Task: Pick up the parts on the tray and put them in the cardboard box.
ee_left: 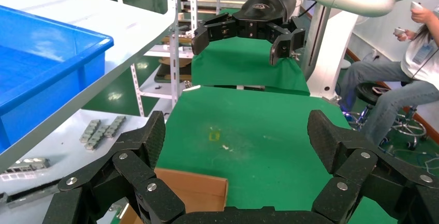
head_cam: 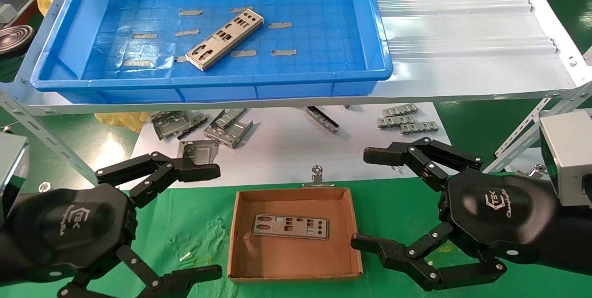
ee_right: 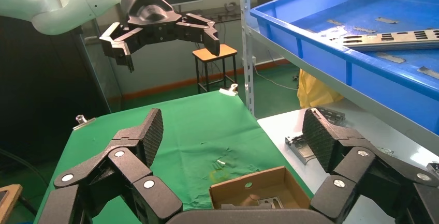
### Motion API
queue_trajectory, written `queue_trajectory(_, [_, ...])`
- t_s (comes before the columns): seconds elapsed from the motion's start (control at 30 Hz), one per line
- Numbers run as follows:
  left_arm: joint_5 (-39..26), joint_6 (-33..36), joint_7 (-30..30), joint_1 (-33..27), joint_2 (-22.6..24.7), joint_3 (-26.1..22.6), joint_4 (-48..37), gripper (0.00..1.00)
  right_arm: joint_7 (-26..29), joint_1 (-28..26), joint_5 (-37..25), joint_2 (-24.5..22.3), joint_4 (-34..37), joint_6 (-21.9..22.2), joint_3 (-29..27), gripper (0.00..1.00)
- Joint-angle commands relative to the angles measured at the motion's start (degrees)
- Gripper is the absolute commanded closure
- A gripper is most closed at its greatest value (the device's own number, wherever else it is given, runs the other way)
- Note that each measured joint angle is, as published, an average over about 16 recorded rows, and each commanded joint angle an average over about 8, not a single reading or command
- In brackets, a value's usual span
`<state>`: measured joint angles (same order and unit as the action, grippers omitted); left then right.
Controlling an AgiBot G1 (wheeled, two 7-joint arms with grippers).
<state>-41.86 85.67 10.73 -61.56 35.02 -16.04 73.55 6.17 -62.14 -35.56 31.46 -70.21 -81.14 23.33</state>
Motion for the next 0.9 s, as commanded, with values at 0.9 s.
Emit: queue_trajectory(0.9, [0.0,0.0,0.0,0.0,0.0,0.0,0.0,0.0,0.0,0.0,0.0,0.0,0.0,0.0,0.0,0.0])
